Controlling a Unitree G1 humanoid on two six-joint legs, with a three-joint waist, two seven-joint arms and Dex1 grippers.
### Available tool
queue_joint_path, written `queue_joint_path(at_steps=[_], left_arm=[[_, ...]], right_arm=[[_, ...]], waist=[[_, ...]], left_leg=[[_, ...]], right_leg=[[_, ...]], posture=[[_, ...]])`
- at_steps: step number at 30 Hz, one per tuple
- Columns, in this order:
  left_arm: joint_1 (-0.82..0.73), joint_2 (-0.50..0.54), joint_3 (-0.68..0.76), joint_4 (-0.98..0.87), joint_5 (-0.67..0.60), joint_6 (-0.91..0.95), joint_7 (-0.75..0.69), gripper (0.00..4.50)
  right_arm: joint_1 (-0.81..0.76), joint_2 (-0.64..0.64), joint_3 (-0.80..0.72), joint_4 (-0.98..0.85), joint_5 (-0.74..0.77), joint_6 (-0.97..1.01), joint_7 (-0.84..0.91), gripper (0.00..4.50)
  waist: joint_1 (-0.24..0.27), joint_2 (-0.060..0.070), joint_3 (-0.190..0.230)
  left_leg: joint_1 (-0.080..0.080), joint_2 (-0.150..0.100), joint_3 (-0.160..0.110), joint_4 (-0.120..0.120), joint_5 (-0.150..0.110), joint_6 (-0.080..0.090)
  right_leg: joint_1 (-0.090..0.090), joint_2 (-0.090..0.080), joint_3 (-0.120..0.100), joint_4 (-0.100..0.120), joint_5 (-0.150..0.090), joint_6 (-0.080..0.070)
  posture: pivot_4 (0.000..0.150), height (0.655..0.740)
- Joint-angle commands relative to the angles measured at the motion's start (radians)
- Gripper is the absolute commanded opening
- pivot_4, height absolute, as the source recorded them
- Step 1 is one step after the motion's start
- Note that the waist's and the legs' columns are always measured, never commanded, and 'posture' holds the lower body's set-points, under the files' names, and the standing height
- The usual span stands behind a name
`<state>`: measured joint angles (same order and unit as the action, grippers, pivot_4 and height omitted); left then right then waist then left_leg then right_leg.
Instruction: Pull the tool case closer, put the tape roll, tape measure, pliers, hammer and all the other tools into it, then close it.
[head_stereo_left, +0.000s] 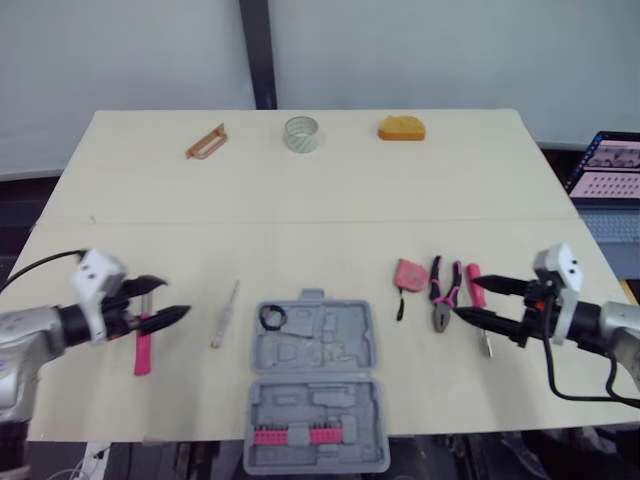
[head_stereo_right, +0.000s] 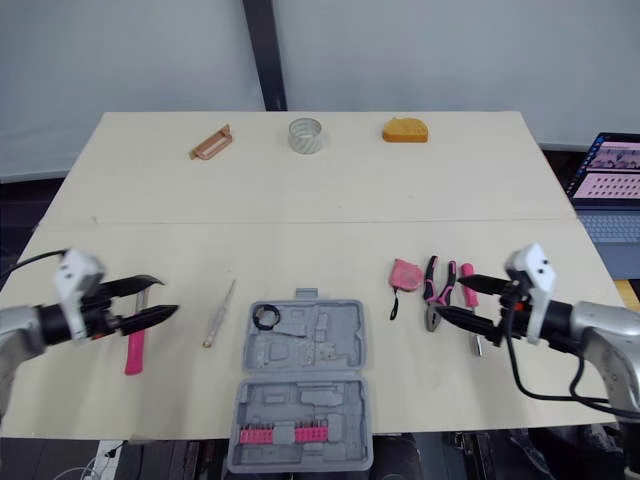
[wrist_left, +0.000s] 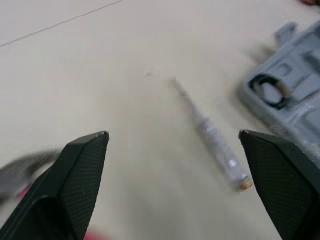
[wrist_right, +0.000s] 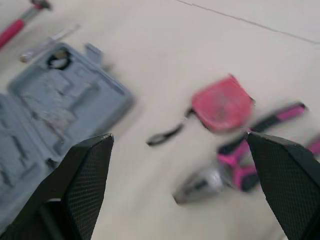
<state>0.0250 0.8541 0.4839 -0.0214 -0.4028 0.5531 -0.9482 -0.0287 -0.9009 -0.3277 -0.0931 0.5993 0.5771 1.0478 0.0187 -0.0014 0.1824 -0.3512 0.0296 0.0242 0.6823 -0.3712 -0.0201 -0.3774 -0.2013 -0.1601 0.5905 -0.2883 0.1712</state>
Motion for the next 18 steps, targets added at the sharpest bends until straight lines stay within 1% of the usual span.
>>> queue_joint_path(at_steps=[1,5,8,13,18], left_arm=[[0.091,0.004,0.158,0.022,-0.013,-0.020,0.031,4.46],[0.202,-0.018,0.264,0.054,-0.005,-0.053,0.064,4.46],[0.235,-0.029,0.307,0.119,0.005,-0.100,0.092,4.46],[0.254,-0.033,0.306,0.185,0.009,-0.153,0.103,4.46],[0.244,-0.032,0.290,0.190,0.003,-0.162,0.115,4.46]], right_arm=[[0.021,-0.024,-0.068,0.119,-0.031,-0.067,0.030,4.50],[0.007,-0.030,-0.096,0.290,-0.072,-0.131,0.027,4.50],[-0.023,-0.033,-0.090,0.415,-0.111,-0.194,0.028,4.50],[-0.074,-0.032,-0.075,0.550,-0.152,-0.266,0.048,4.50],[-0.099,-0.031,-0.070,0.579,-0.171,-0.286,0.061,4.50]], waist=[[0.000,0.000,0.000],[0.001,0.000,0.000],[0.003,0.000,0.000],[-0.002,0.000,0.000],[-0.006,0.000,0.000]], left_leg=[[0.000,0.000,0.000,0.000,0.000,0.000],[0.000,0.000,0.001,0.000,0.000,0.000],[0.000,0.000,0.001,0.000,0.000,0.000],[0.001,0.000,0.001,0.000,-0.001,-0.001],[0.001,0.000,0.001,0.000,-0.001,-0.001]], right_leg=[[0.000,0.000,0.000,0.000,0.000,0.000],[0.000,0.000,0.000,0.000,0.000,0.000],[0.000,0.000,0.001,0.000,0.000,0.000],[0.000,0.000,0.001,0.000,0.000,0.000],[0.000,0.000,0.000,0.000,0.000,0.000]], posture=[[0.150,0.7400],[0.150,0.7400],[0.150,0.7400],[0.150,0.7400],[0.150,0.7400]])
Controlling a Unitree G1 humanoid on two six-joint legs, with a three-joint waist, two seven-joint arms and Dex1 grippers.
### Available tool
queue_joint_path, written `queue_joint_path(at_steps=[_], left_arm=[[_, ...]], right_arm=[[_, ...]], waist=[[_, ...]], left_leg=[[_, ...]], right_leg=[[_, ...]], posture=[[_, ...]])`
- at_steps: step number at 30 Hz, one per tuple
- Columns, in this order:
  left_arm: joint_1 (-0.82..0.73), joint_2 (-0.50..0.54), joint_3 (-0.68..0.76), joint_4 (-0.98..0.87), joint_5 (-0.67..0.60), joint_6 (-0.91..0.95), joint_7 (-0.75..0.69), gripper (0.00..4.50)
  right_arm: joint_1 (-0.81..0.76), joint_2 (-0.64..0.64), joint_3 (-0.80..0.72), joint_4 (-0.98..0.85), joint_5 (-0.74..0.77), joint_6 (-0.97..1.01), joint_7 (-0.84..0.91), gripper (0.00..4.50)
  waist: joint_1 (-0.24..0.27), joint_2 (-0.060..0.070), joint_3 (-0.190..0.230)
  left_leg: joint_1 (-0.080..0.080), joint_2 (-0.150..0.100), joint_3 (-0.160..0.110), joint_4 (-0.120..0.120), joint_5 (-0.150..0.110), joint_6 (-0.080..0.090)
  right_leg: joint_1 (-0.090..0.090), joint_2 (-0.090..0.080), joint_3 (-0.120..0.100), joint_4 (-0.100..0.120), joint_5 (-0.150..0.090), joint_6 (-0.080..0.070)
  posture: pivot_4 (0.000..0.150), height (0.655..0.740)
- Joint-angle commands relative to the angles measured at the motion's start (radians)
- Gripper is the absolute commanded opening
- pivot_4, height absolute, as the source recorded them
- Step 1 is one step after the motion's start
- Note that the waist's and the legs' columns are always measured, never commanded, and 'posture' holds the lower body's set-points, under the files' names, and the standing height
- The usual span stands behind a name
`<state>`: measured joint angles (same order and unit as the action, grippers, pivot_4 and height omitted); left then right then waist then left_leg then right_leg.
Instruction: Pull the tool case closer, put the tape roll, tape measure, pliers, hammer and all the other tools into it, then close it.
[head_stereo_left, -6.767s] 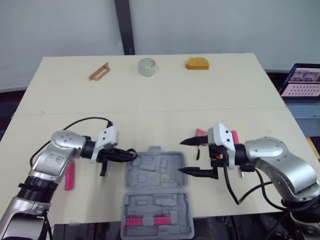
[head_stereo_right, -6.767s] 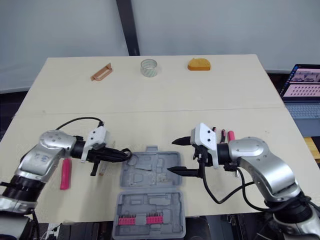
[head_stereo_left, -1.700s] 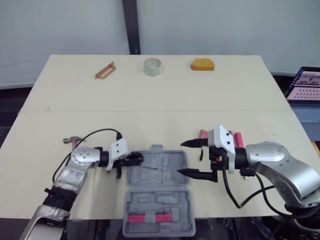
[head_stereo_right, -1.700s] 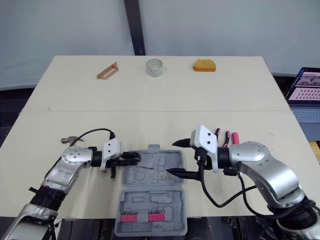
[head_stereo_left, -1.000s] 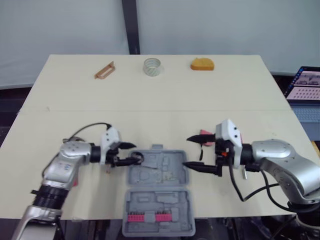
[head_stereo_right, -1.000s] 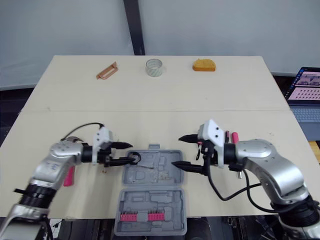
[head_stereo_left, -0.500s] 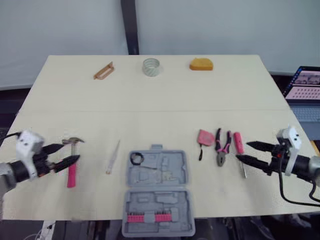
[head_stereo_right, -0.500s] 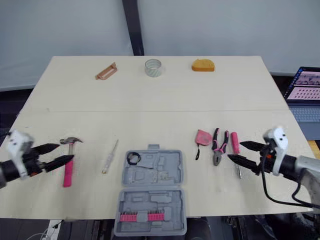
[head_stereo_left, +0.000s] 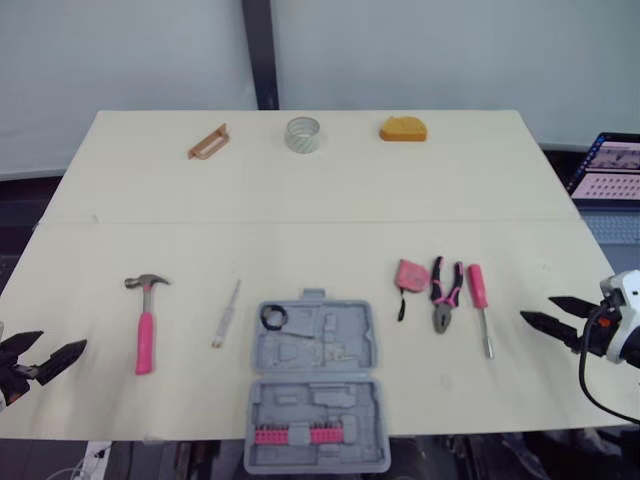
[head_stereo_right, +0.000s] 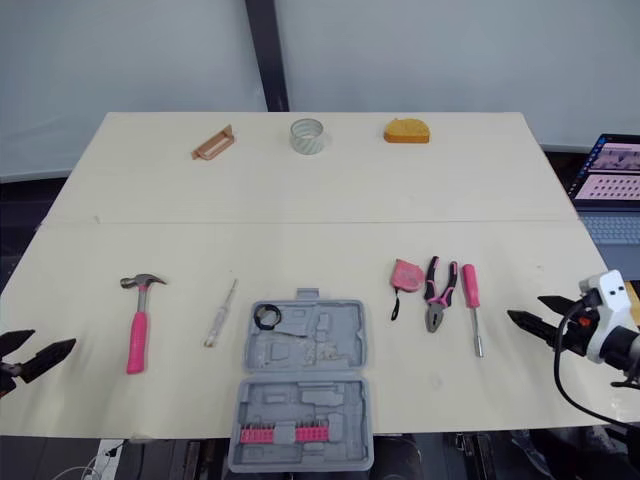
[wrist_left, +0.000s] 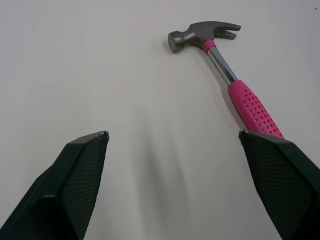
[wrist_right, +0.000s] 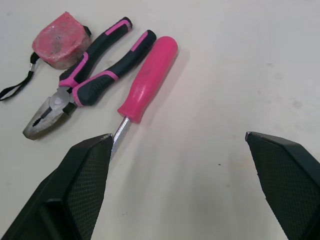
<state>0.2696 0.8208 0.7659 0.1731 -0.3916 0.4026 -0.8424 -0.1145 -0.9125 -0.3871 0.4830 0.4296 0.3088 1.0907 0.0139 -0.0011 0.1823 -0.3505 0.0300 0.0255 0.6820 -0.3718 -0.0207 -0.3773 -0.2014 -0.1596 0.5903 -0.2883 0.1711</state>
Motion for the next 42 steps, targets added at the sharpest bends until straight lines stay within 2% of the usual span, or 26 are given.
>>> queue_joint_path(at_steps=[1,14,20,23,29,33,38,42], left_arm=[[-0.002,0.001,0.004,-0.008,-0.009,-0.009,0.011,4.46],[-0.055,-0.002,-0.062,-0.042,-0.013,-0.006,0.024,4.46],[-0.083,0.008,-0.107,-0.100,-0.030,0.019,-0.001,4.46],[-0.116,-0.009,-0.180,-0.168,-0.038,0.017,-0.016,4.46],[-0.242,-0.032,-0.361,-0.286,-0.061,0.038,-0.044,4.46],[-0.385,-0.073,-0.582,-0.369,-0.053,0.039,-0.113,4.46],[-0.539,-0.152,-0.768,-0.398,-0.020,-0.005,-0.158,4.46],[-0.612,-0.203,-0.846,-0.388,-0.005,-0.041,-0.175,4.46]], right_arm=[[-0.015,-0.019,-0.012,0.003,-0.003,-0.018,0.019,4.50],[0.002,0.009,-0.026,-0.076,0.020,0.021,0.010,4.50],[0.034,0.037,-0.024,-0.217,0.054,0.083,-0.002,4.50],[0.059,0.070,-0.006,-0.361,0.091,0.150,-0.027,4.50],[0.078,0.161,0.067,-0.690,0.164,0.325,-0.169,4.50],[0.042,0.264,0.220,-0.865,0.088,0.447,-0.404,4.50],[0.011,0.393,0.298,-0.929,0.032,0.545,-0.614,4.50],[-0.006,0.449,0.343,-0.937,-0.025,0.583,-0.719,4.50]], waist=[[-0.003,0.000,0.000],[-0.017,0.000,0.000],[-0.014,0.000,0.000],[-0.011,0.000,0.000],[-0.010,0.000,0.000],[-0.006,0.000,0.000],[-0.003,0.000,0.000],[-0.003,0.000,0.000]], left_leg=[[0.000,0.000,0.000,0.000,0.000,0.000],[0.000,0.000,0.000,0.000,0.000,0.000],[0.000,0.000,0.000,0.000,0.000,0.000],[0.000,0.000,0.000,0.000,0.000,0.000],[0.000,0.000,0.000,0.000,0.000,0.000],[0.000,0.000,-0.001,0.001,0.000,0.000],[-0.001,0.000,-0.001,0.001,0.000,-0.001],[-0.001,0.000,-0.001,0.001,0.000,0.000]], right_leg=[[0.000,0.000,0.000,0.000,0.000,0.000],[0.000,0.000,0.000,0.000,0.000,0.000],[0.000,0.000,0.000,0.000,0.000,0.000],[0.000,0.000,0.000,0.000,0.000,0.000],[0.000,0.000,0.000,0.001,0.000,0.000],[0.000,0.000,0.000,0.001,0.000,0.000],[-0.001,0.000,0.000,0.002,0.000,0.000],[-0.001,0.000,0.000,0.002,0.000,0.000]], posture=[[0.150,0.7400],[0.150,0.7400],[0.150,0.7400],[0.150,0.7400],[0.150,0.7400],[0.150,0.7400],[0.150,0.7400],[0.150,0.7400]])
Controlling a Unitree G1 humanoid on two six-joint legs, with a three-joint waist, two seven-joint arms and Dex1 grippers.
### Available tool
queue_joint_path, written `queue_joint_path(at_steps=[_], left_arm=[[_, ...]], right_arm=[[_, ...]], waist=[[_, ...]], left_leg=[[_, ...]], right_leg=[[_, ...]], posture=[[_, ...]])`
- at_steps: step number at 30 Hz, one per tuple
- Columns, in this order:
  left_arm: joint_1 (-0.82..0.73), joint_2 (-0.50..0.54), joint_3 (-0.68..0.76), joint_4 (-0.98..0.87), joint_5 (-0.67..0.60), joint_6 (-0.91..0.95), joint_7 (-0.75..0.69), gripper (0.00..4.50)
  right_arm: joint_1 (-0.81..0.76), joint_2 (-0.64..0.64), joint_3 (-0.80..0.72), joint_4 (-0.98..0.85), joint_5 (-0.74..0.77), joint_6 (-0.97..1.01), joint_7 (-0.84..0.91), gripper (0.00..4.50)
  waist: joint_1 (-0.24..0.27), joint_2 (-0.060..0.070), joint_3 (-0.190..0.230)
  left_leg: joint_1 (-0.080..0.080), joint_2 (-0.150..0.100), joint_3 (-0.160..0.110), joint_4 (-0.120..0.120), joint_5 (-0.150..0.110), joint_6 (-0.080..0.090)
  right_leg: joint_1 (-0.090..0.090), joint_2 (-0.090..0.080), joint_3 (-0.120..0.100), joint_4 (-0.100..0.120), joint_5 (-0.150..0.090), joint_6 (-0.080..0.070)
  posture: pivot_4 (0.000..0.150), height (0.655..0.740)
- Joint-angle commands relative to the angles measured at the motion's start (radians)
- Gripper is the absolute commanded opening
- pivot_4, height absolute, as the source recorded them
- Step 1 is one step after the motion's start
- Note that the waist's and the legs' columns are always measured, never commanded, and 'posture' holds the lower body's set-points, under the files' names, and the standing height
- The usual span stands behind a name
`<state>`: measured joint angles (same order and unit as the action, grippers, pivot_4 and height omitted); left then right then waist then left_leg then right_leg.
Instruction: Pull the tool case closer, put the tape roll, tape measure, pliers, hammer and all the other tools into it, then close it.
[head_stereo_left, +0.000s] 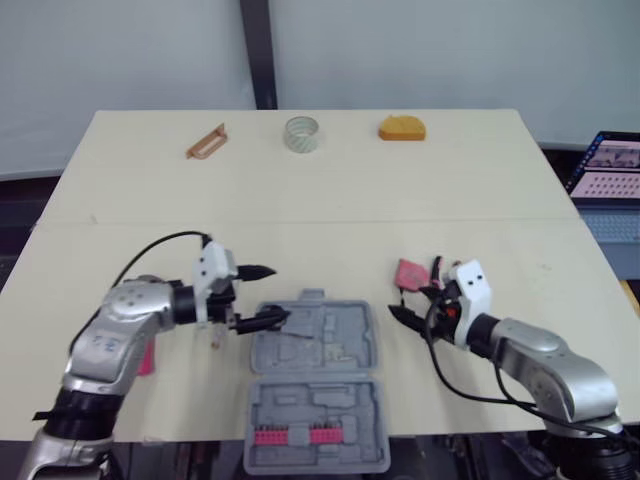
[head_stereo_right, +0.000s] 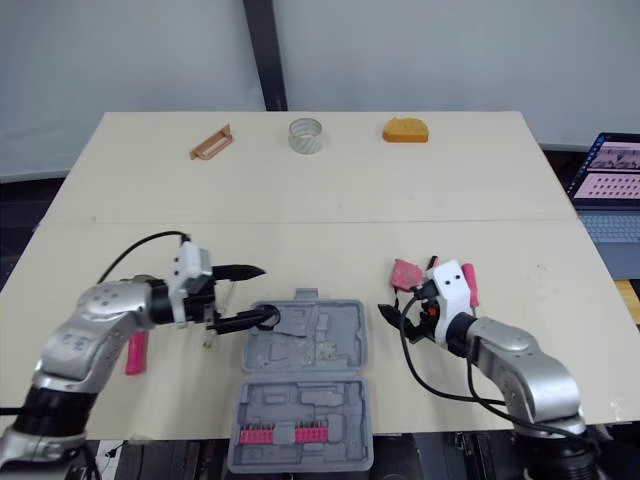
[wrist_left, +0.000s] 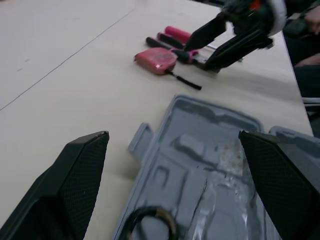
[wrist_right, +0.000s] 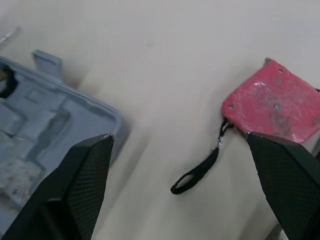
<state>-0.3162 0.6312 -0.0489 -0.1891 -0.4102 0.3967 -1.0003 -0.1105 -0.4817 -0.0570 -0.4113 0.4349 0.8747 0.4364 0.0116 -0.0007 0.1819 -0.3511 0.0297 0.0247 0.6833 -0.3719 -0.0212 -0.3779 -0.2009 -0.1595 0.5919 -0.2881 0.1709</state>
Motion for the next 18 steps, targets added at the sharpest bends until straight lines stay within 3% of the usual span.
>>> queue_joint_path(at_steps=[1,9,12,15,18], left_arm=[[-0.038,-0.024,-0.045,-0.025,0.017,-0.044,-0.019,4.46],[-0.088,-0.079,-0.100,0.016,0.049,-0.120,-0.036,4.46],[-0.091,-0.087,-0.108,0.017,0.057,-0.126,-0.035,4.50],[-0.092,-0.090,-0.115,0.017,0.065,-0.133,-0.035,4.50],[-0.096,-0.092,-0.120,0.019,0.072,-0.137,-0.032,4.50]], right_arm=[[-0.013,0.026,0.017,-0.045,-0.035,0.027,-0.079,4.50],[-0.021,0.069,0.052,-0.019,-0.079,0.033,-0.129,4.50],[-0.032,0.082,0.052,0.006,-0.097,0.024,-0.143,3.70],[-0.038,0.086,0.057,0.024,-0.111,0.010,-0.139,2.28],[-0.042,0.092,0.058,0.036,-0.121,0.002,-0.135,2.28]], waist=[[0.000,0.000,0.000],[-0.002,0.000,0.000],[-0.004,0.000,0.000],[-0.004,0.000,0.000],[-0.007,0.000,0.000]], left_leg=[[0.000,0.000,0.000,0.000,0.000,0.000],[0.000,0.000,0.000,0.000,0.000,0.000],[0.000,0.000,0.000,0.000,0.000,0.000],[0.000,0.000,0.000,0.000,0.000,0.000],[0.000,0.000,0.000,0.000,0.000,0.000]], right_leg=[[0.000,0.000,0.000,0.000,0.000,0.000],[0.000,0.000,0.000,0.000,0.000,0.000],[0.000,0.000,0.000,0.000,0.000,0.000],[0.000,0.000,0.000,0.000,0.000,0.000],[0.000,0.000,0.000,0.000,0.000,0.000]], posture=[[0.150,0.7400],[0.150,0.7400],[0.150,0.7400],[0.150,0.7400],[0.150,0.7400]])
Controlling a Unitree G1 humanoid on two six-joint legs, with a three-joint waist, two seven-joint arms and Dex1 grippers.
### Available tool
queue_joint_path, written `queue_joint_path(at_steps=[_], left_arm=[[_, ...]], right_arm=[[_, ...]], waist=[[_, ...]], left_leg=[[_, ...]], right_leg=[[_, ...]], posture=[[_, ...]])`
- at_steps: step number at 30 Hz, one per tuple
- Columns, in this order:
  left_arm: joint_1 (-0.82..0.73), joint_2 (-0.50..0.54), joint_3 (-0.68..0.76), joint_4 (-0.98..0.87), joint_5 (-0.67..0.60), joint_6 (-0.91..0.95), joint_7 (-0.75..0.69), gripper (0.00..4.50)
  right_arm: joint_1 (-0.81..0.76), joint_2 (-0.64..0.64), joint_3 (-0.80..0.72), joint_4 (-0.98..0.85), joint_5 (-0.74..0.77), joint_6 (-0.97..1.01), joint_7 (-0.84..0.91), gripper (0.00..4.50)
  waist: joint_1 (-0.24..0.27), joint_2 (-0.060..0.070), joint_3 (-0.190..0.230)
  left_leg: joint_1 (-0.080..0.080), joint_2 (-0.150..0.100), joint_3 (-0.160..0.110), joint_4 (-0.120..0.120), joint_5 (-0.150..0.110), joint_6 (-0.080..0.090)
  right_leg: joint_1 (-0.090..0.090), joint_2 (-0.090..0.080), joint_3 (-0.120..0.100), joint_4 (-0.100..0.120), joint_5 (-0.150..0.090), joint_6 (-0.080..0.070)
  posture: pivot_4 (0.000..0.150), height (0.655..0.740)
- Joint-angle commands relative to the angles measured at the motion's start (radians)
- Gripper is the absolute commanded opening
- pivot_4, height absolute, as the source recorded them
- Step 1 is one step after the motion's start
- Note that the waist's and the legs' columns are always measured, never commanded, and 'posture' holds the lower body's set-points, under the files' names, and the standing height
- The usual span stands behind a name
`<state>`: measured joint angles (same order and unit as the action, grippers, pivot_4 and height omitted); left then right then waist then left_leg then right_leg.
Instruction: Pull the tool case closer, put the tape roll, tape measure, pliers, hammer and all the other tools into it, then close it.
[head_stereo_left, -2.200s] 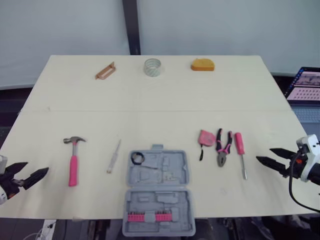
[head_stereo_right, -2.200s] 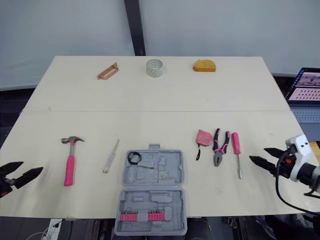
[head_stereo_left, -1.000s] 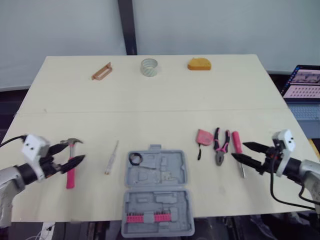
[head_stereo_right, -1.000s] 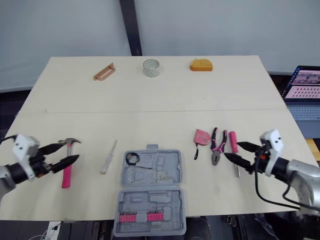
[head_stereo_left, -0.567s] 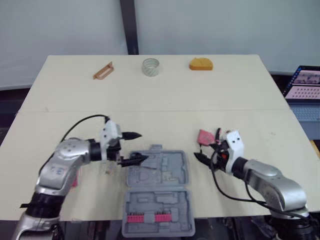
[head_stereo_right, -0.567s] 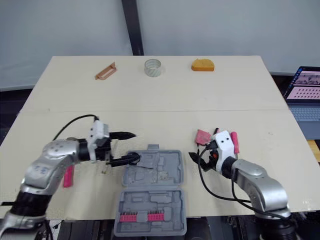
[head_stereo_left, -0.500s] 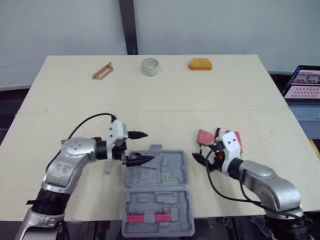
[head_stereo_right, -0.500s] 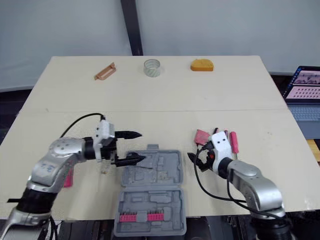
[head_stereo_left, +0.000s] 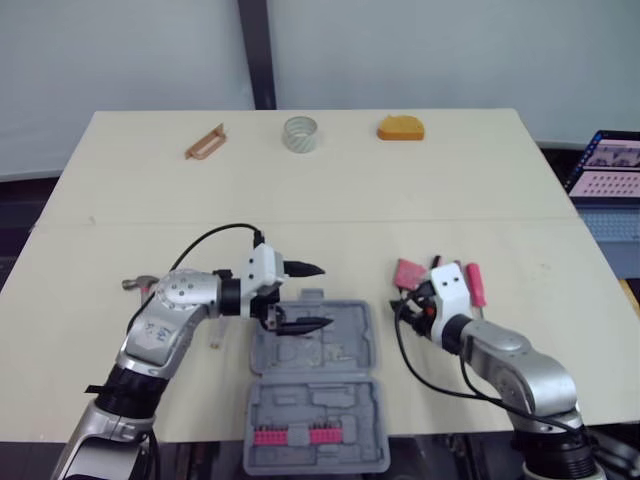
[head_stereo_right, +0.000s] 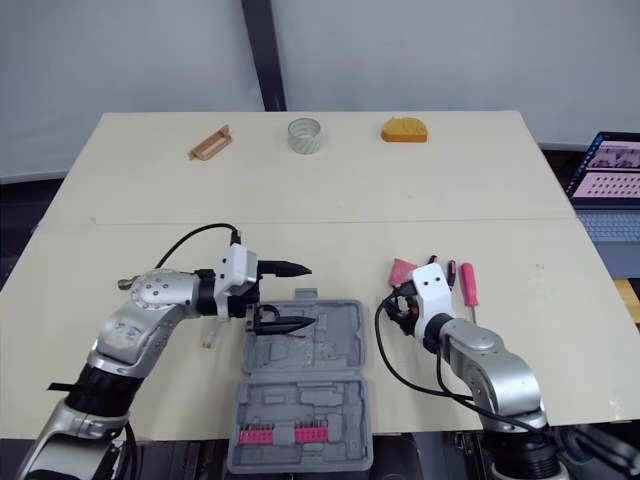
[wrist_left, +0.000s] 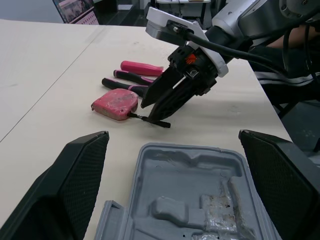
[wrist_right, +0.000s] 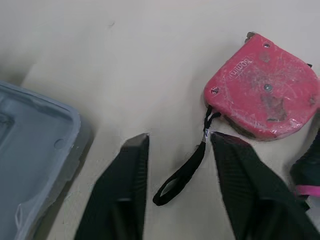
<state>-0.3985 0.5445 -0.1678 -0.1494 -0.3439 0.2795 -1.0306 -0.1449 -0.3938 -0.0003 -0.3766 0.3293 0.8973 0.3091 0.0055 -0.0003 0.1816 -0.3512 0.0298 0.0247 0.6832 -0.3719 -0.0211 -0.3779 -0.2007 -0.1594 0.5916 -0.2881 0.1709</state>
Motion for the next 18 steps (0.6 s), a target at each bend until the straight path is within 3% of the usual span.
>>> queue_joint_path(at_steps=[1,18], left_arm=[[-0.014,-0.007,-0.003,-0.020,0.008,-0.021,-0.001,4.50],[-0.017,-0.050,-0.013,0.010,0.058,-0.092,0.028,4.50]], right_arm=[[-0.009,0.006,0.003,0.006,-0.018,-0.023,-0.008,2.28],[-0.034,0.042,0.033,0.099,-0.081,-0.089,-0.007,2.28]], waist=[[-0.002,0.000,0.000],[-0.005,0.000,0.000]], left_leg=[[0.000,0.000,0.000,0.000,0.000,0.000],[0.000,0.000,0.000,0.000,0.000,0.000]], right_leg=[[0.000,0.000,0.000,0.000,0.000,0.000],[0.000,0.000,0.000,0.000,0.000,0.000]], posture=[[0.150,0.7400],[0.150,0.7400]])
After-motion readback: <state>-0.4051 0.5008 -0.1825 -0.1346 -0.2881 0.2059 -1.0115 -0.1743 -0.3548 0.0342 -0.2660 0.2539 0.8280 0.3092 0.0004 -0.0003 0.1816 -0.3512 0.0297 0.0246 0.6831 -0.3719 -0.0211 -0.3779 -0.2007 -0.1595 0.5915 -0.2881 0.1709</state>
